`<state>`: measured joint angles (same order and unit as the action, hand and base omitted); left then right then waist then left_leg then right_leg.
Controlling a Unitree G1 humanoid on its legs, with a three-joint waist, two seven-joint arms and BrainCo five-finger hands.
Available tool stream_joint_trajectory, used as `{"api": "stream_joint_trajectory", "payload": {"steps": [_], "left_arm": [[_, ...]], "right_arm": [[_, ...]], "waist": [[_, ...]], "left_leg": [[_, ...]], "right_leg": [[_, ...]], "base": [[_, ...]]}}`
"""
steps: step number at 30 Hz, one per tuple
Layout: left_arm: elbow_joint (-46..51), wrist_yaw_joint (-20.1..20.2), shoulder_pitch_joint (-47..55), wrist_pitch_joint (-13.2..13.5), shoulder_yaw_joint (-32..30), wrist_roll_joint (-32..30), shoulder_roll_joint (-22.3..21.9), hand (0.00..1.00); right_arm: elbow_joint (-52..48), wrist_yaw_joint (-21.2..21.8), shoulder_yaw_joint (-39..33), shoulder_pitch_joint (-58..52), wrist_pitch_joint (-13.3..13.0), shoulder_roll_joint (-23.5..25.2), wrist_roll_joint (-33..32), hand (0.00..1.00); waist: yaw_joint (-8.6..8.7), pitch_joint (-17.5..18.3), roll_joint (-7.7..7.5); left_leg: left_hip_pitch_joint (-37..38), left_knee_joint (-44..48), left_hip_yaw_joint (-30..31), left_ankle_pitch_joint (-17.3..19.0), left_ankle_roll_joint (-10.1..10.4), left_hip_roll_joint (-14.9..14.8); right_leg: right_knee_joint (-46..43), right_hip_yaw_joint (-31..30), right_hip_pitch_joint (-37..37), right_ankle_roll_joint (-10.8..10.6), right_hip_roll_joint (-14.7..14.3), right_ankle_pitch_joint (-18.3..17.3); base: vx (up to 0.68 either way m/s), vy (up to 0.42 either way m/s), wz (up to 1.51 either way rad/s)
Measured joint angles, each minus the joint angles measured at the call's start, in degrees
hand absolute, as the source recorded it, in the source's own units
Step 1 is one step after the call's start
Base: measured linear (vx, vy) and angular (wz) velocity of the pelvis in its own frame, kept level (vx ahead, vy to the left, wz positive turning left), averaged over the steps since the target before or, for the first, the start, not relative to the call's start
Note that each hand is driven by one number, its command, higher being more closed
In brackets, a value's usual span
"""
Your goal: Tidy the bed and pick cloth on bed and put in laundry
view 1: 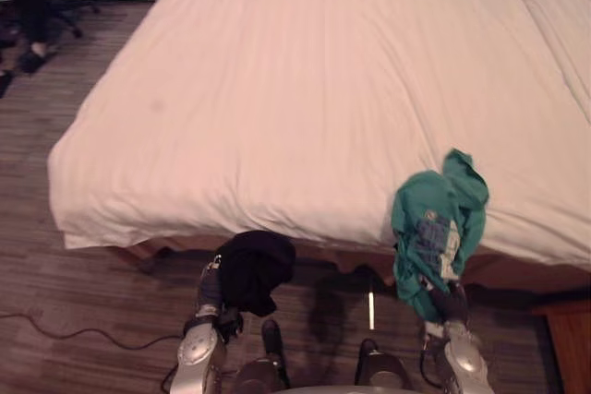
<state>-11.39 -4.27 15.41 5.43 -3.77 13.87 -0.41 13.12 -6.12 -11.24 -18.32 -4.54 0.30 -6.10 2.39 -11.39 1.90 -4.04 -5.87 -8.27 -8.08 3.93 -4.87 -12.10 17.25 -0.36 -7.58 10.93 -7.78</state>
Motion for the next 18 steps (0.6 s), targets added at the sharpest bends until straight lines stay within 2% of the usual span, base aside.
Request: {"api": "stream_joint_trajectory", "payload": {"steps": [2,3,4,6,7,8,10,11,12,13,14,15,16,17,18], "left_arm": [[0.01,-0.88,0.12,-0.06,-1.88,0.07,-0.43,1.00],[-0.07,-1.53,-0.63,-0.06,-3.67,0.07,-0.43,1.00],[-0.23,-2.00,-0.83,-0.02,-4.20,0.06,-0.41,1.00],[-2.58,-3.26,-0.63,-0.02,-6.91,0.04,-0.22,1.00],[-3.14,-3.60,-0.64,-0.07,-7.26,0.02,-0.23,1.00],[-4.00,-3.69,-0.67,-0.11,-7.64,0.00,-0.16,1.00],[-3.99,-3.68,-0.25,-0.16,-7.62,-0.23,-0.21,1.00],[-4.00,-3.68,-0.32,-0.48,-7.58,-1.18,-0.22,1.00],[-3.99,-3.68,-0.36,-0.81,-7.48,-1.34,-0.31,1.00],[-3.96,-3.66,-0.01,-1.10,-7.61,-2.55,-0.13,1.00],[-3.88,-3.66,-0.02,-1.18,-7.64,-2.88,-0.07,1.00],[-3.62,-3.79,-0.12,-1.19,-7.51,-3.28,0.10,1.00],[-3.55,-4.37,-0.39,-1.19,-6.83,-3.28,0.11,1.00],[-3.50,-5.10,-0.63,-1.24,-6.25,-3.26,0.42,1.00],[-3.49,-5.83,-0.65,-1.24,-5.04,-3.26,1.13,1.00]], "right_arm": [[0.00,-0.13,-0.80,-1.08,0.10,0.95,0.08,1.00],[0.05,-0.56,-2.19,-0.80,0.17,1.47,0.09,1.00],[0.14,-1.07,-2.35,-0.37,0.18,1.33,0.14,1.00],[1.13,-2.64,-2.28,2.78,0.61,-2.00,0.52,1.00],[1.30,-2.82,-2.28,3.35,0.65,-2.61,0.67,1.00],[1.29,-3.29,-2.28,4.47,0.66,-3.69,1.31,1.00],[1.28,-3.89,-2.30,6.54,0.83,-4.52,2.12,1.00],[1.28,-3.90,-2.34,7.77,1.21,-4.51,2.24,1.00],[1.28,-3.89,-2.32,8.02,1.32,-4.47,2.26,1.00],[1.29,-3.90,-2.22,8.84,1.40,-3.75,2.38,1.00],[1.30,-3.90,-2.12,9.10,1.43,-3.29,2.49,1.00],[1.33,-3.99,-1.91,9.39,1.51,-2.69,2.98,1.00],[1.34,-4.02,-1.43,9.46,1.55,-2.52,3.42,1.00],[1.00,-3.88,-0.32,9.64,1.54,-2.20,3.48,1.00],[0.81,-3.90,-0.02,9.59,1.54,-1.53,3.46,1.00]], "waist": [[0.15,0.25,0.08],[-0.04,0.27,-0.22],[-0.08,0.34,-0.10],[-0.16,0.95,1.21],[-0.18,1.09,1.40],[-0.28,1.57,1.74],[-0.80,1.92,2.10],[-1.81,1.80,1.76],[-1.99,1.80,1.55],[-3.12,1.80,-0.13],[-3.17,1.76,-0.77],[-2.82,1.75,-1.29],[-2.60,1.67,-1.62],[-2.25,1.81,-1.86],[-1.58,1.84,-1.95]], "left_leg": [[-1.11,0.06,-2.80,1.42,-0.24,-0.32],[-2.79,2.11,-11.73,4.16,-1.00,-1.79],[-3.48,3.93,-16.02,4.60,-1.70,-2.90],[-5.91,12.72,-33.80,6.24,-4.27,-9.12],[-6.13,14.14,-35.86,6.36,-4.76,-9.82],[-7.10,16.69,-38.80,7.03,-6.37,-10.50],[-10.14,20.06,-37.93,8.62,-8.66,-10.09],[-11.88,22.09,-34.71,10.16,-10.42,-8.60],[-12.30,22.58,-33.21,10.71,-10.90,-7.57],[-12.26,22.78,-29.61,11.62,-11.80,-3.97],[-12.19,22.70,-27.92,11.87,-12.17,-2.57],[-12.18,22.25,-24.08,12.16,-12.66,-0.53],[-12.21,21.60,-21.37,12.04,-12.67,0.67],[-11.77,19.33,-17.33,10.96,-12.56,2.56],[-10.27,15.94,-13.23,9.34,-12.27,4.84]], "right_leg": [[1.66,5.44,2.55,-0.30,0.24,0.30],[3.81,11.33,5.06,-0.45,1.46,0.99],[4.04,13.17,5.53,-0.51,1.96,1.03],[3.77,21.40,8.88,-1.45,2.38,0.77],[3.74,23.19,9.88,-1.56,2.58,0.75],[3.32,27.21,11.30,-1.89,3.32,0.70],[0.36,31.83,11.96,-2.41,5.14,0.30],[-4.59,33.84,11.97,-2.87,7.88,-0.31],[-8.12,34.67,11.97,-2.75,9.56,-0.35],[-17.61,34.15,11.44,-1.27,14.61,0.50],[-21.34,33.45,11.20,0.92,16.35,1.57],[-28.81,29.33,9.16,7.93,18.16,3.07],[-32.71,24.80,6.72,10.27,17.44,0.98],[-35.85,16.35,2.08,8.81,13.55,-2.44],[-35.55,9.50,-1.33,6.16,8.79,-5.60]], "base": [[0.04,0.002,1.64],[0.03,0.034,1.82],[0.05,0.075,2.04],[0.06,0.074,1.72],[0.11,0.077,1.79],[0.07,0.056,1.44],[0.16,0.124,1.59],[0.20,0.186,1.45],[0.20,0.237,1.61],[0.13,0.184,1.38],[0.19,0.215,1.74],[0.22,0.181,1.47],[0.22,0.166,1.91],[0.26,0.148,2.03],[0.23,0.090,2.11]]}}
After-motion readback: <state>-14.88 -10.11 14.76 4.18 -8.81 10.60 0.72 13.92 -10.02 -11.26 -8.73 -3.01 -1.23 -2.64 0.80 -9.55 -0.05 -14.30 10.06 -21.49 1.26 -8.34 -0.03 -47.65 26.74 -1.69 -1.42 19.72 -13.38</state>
